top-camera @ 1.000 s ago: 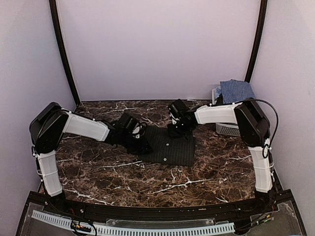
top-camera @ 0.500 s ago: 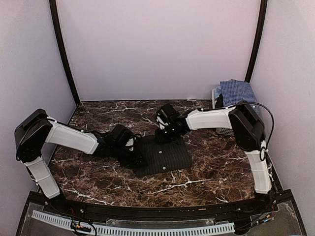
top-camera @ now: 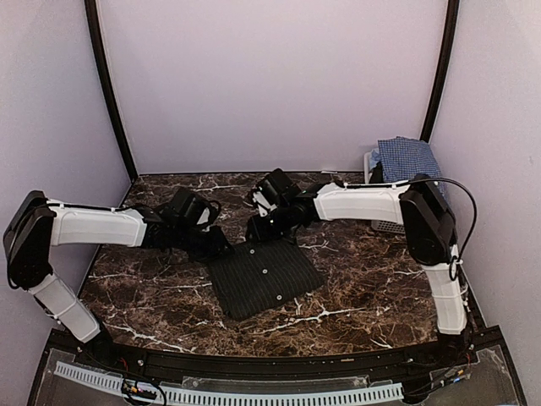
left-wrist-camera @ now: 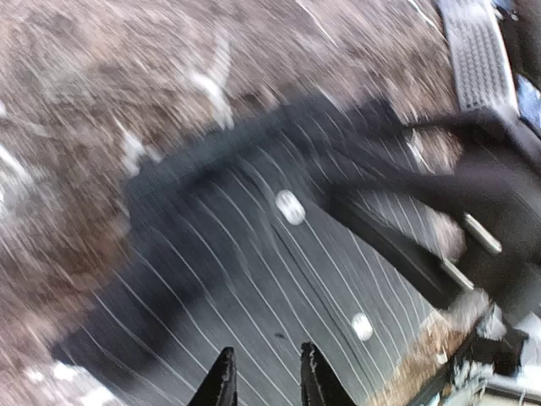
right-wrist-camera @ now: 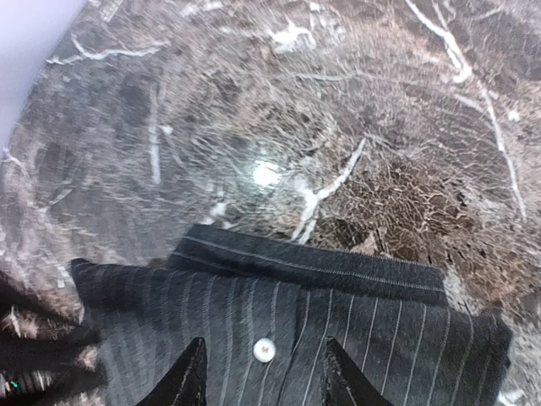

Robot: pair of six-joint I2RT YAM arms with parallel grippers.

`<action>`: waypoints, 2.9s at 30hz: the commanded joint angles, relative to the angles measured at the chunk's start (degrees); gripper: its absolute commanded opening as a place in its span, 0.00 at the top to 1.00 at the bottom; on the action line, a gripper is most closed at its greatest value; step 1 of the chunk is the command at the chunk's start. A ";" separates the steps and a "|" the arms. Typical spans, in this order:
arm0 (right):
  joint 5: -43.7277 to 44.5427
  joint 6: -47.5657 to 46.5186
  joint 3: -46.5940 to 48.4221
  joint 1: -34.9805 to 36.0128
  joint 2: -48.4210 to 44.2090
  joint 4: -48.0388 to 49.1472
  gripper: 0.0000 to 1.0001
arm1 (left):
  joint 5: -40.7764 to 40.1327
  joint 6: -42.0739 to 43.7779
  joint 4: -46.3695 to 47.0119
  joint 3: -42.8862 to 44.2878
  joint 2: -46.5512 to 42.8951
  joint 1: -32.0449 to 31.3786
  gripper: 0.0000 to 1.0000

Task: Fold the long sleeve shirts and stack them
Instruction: Smooth out the square-folded shirt at the center of the board, then pick up the square-folded shirt from the center of the board.

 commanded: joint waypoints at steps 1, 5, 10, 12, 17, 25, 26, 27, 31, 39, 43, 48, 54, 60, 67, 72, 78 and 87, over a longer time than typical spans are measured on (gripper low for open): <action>-2.68 0.79 -4.69 -0.22 -8.94 2.60 0.57 | 1.59 3.76 -0.13 1.89 5.79 3.35 0.75; -6.42 1.33 -15.06 -0.14 -15.06 7.22 0.57 | 3.33 4.90 2.92 1.61 11.17 6.71 0.77; -9.43 2.11 -31.25 0.04 -22.51 13.35 0.57 | 4.55 6.23 4.83 2.59 16.48 8.25 0.79; -9.01 2.54 -36.62 0.08 -24.90 15.27 0.57 | 4.82 6.51 5.17 3.39 18.16 8.52 0.79; -6.22 5.97 -45.39 0.08 -26.53 17.39 0.58 | 5.06 7.55 4.50 6.98 21.37 9.43 0.80; -7.18 13.67 -52.31 1.11 -28.35 24.36 0.60 | 4.98 9.91 -0.48 13.52 21.31 10.51 0.80; -6.86 14.02 -52.32 1.44 -28.87 24.43 0.60 | 5.07 10.26 -1.01 13.85 20.83 10.57 0.79; -6.33 14.23 -52.10 1.73 -29.56 24.08 0.60 | 5.25 10.41 -2.11 14.28 19.30 10.58 0.77; -4.93 15.80 -52.15 2.48 -33.12 24.55 0.59 | 6.80 9.03 -3.43 11.15 12.16 10.59 0.68; -0.06 15.52 -51.35 2.51 -38.49 21.61 0.56 | 13.06 2.87 -0.98 -3.42 -1.09 10.69 0.56; 2.37 14.74 -50.44 2.16 -40.04 19.48 0.52 | 15.50 0.76 1.63 -10.00 -4.69 10.68 0.46; 4.64 14.44 -51.11 1.01 -42.79 19.12 0.49 | 17.69 -1.46 5.67 -15.03 -5.50 10.10 0.39; 5.52 13.65 -53.10 -0.42 -45.36 19.36 0.47 | 15.59 -3.90 6.50 -15.49 -2.75 6.76 0.36; 5.56 12.33 -56.38 -1.98 -48.64 20.21 0.47 | 9.86 -7.10 5.06 -13.87 1.08 2.91 0.38; 5.56 11.78 -60.26 -3.17 -51.51 22.69 0.47 | 5.38 -9.91 4.39 -11.10 7.57 -0.03 0.48; 5.56 11.59 -61.49 -3.21 -51.81 23.07 0.47 | 4.81 -11.88 6.65 -9.70 8.45 -0.21 0.66; 5.56 11.48 -61.77 -3.21 -51.21 25.61 0.44 | 3.13 -11.09 5.29 -6.52 6.14 -0.22 0.92; 5.16 10.70 -57.87 -3.21 -44.52 25.85 0.50 | 0.24 -3.88 -4.49 -2.31 -0.25 1.08 1.00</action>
